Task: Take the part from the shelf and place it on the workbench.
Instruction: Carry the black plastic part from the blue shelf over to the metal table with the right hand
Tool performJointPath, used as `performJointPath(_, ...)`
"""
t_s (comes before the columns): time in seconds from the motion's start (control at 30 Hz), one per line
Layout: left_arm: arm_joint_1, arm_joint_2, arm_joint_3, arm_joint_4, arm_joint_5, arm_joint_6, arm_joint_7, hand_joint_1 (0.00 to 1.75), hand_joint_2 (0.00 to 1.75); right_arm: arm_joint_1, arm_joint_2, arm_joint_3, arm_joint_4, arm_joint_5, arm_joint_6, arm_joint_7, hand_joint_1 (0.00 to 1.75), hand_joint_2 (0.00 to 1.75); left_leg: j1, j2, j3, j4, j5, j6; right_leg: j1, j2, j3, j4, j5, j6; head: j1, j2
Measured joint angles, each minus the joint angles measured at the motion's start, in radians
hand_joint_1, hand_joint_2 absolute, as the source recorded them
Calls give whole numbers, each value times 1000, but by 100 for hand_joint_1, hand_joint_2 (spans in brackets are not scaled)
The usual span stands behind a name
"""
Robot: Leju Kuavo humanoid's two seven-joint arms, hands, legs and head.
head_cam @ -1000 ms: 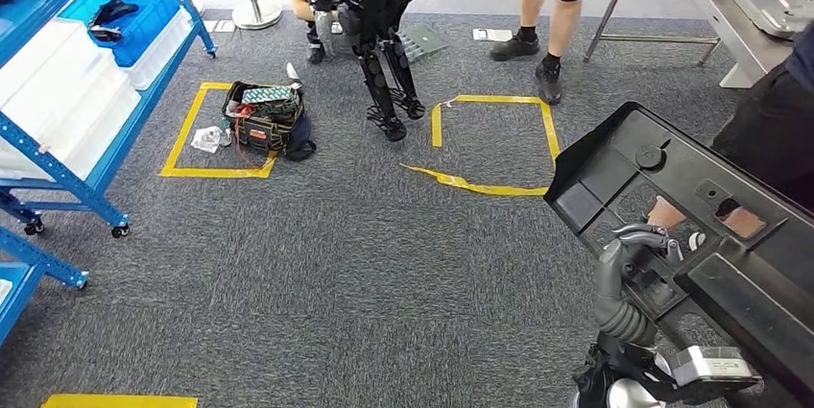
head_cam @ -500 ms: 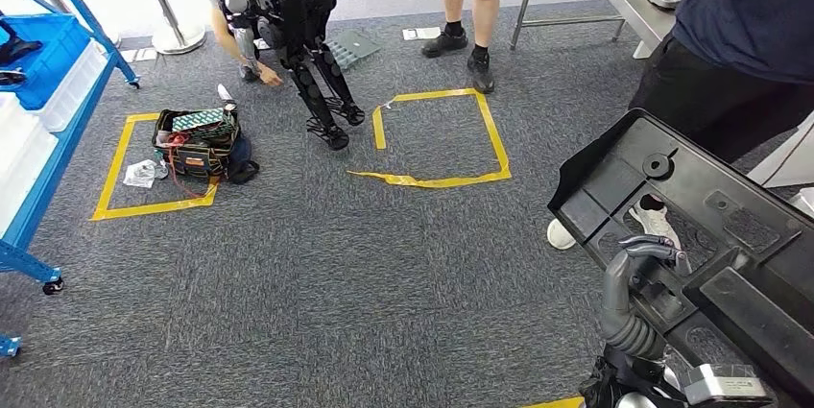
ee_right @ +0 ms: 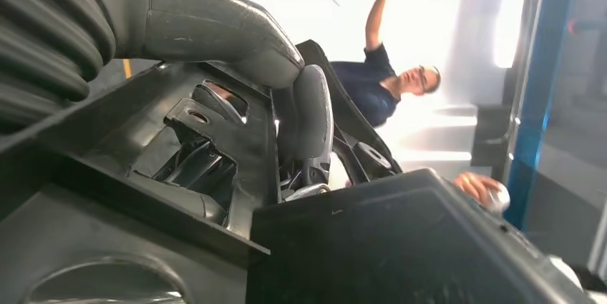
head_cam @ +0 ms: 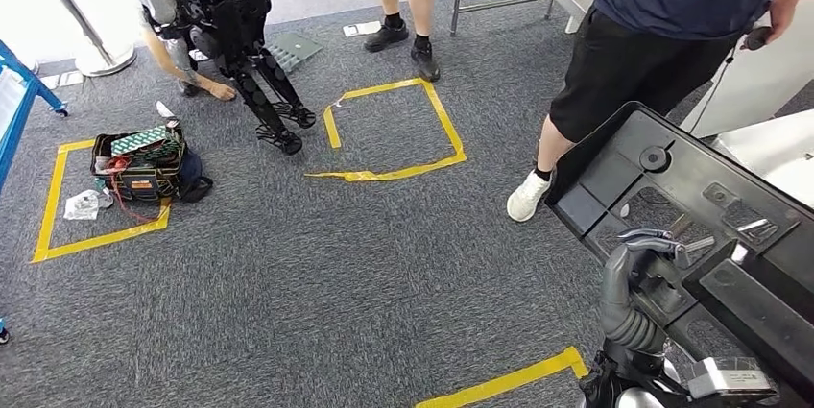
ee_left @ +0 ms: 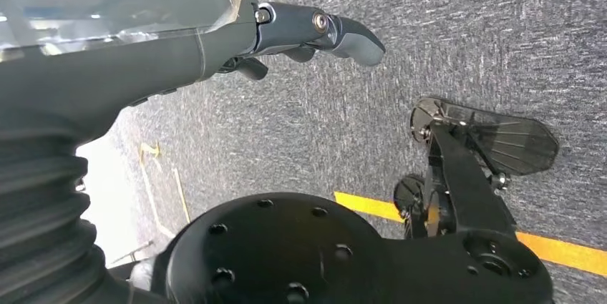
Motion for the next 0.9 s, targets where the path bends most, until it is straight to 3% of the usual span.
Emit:
performJointPath(0.03, -1, 0, 1, 0, 0, 1, 0, 0, 175, -3, -1, 1, 1, -1, 0, 0, 175, 175, -2, 7, 2, 1, -1, -6, 3, -3, 4, -9, 2, -6, 0, 0)
performJointPath(0.1, -3, -1, 2, 0, 1, 3, 1, 0, 175, -6, -2, 2, 2, -3, 0, 1, 175, 175, 1, 22, 5, 2, -4, -17, 5, 17, 1, -9, 6, -20, -2, 0)
performJointPath(0.13, -4, -2, 3, 0, 1, 3, 2, 0, 175, -7, -3, 2, 2, -4, 0, 1, 175, 175, 5, 16, 4, 7, -11, -22, 2, 27, 0, -10, 7, -27, -2, 0)
performJointPath(0.2, -6, -4, 5, 0, 1, 4, 2, 0, 175, -11, -3, 4, 2, -4, 0, 0, 175, 175, 12, -31, -22, 69, -56, -31, -3, 46, 0, -13, 12, -43, -5, 0)
performJointPath(0.27, -5, -5, 8, 1, 2, 4, 2, 0, 175, -14, -3, 6, 3, -4, 0, 0, 175, 175, 14, -83, -87, 207, -127, -34, -1, 66, -3, -13, 15, -53, -8, 0)
performJointPath(0.3, -5, -5, 9, 1, 2, 4, 2, 0, 175, -14, -3, 7, 3, -4, 0, 0, 175, 175, 13, -92, -119, 269, -149, -34, 1, 77, -4, -12, 16, -55, -9, 0)
performJointPath(0.33, -4, -5, 11, 1, 2, 4, 2, 0, 175, -14, -3, 7, 4, -4, 0, 0, 175, 175, 13, -95, -138, 303, -152, -32, 4, 89, -5, -12, 17, -57, -9, 0)
performJointPath(0.37, -3, -5, 12, 2, 2, 4, 3, 0, 175, -14, -3, 7, 5, -4, 0, 0, 175, 175, 13, -97, -139, 297, -133, -29, 6, 103, -5, -12, 17, -58, -9, 0)
performJointPath(0.4, -2, -5, 12, 2, 2, 4, 4, 0, 175, -14, -3, 7, 6, -4, 0, 0, 175, 175, 13, -102, -120, 252, -99, -24, 7, 116, -4, -12, 17, -58, -10, 0)
performJointPath(0.47, -1, -4, 14, 2, 1, 5, 4, 0, 175, -15, -3, 7, 6, -5, 0, 0, 175, 175, 14, -141, -54, 111, -27, -14, 10, 142, -2, -10, 18, -56, -9, 0)
performJointPath(0.53, -1, -2, 15, 2, 0, 5, 5, 0, 175, -20, -3, 7, 7, -8, 0, 0, 175, 175, 12, -172, -14, 26, -3, -10, 10, 164, -8, -9, 22, -49, -9, 0)
performJointPath(0.57, -1, -2, 16, 2, 0, 5, 5, 0, 175, -22, -4, 7, 7, -10, 0, 0, 175, 175, 9, -172, -10, 16, -6, -8, 8, 174, -13, -9, 25, -42, -9, 0)
performJointPath(0.63, -2, -2, 16, 2, -1, 6, 7, 0, 175, -23, -6, 7, 8, -17, -1, 0, 175, 175, 5, -147, -7, 6, 1, -1, 3, 186, -25, -10, 29, -29, -9, 0)
performJointPath(0.7, -3, -2, 16, 2, -3, 6, 7, 0, 175, -25, -11, 7, 9, -25, -3, -2, 175, 175, 7, -120, -2, -11, 11, 11, 7, 149, -52, 30, 9, -25, -5, 0)
performJointPath(0.77, -3, -2, 16, 2, -6, 7, 7, 0, 175, -27, -14, 7, 12, -31, -7, -3, 175, 175, 6, -92, -2, -18, 14, 18, 9, 92, -111, 150, -46, -32, 1, 0)
performJointPath(0.83, -2, -2, 16, 2, -10, 7, 7, 0, 175, -25, -17, 6, 15, -35, -10, -3, 175, 175, 4, -61, -3, -17, 14, 19, 6, 70, -164, 264, -87, -28, 4, 0)
performJointPath(0.87, -2, -3, 16, 2, -11, 7, 7, 0, 175, -23, -18, 6, 17, -36, -12, -3, 175, 175, 3, -47, -4, -17, 13, 19, 4, 67, -165, 270, -85, -21, 4, 0)
performJointPath(0.9, -2, -4, 16, 2, -11, 7, 7, 0, 175, -22, -20, 6, 18, -37, -12, -4, 175, 175, 4, -34, -3, -17, 12, 17, 2, 60, -141, 230, -68, -10, 4, 0)
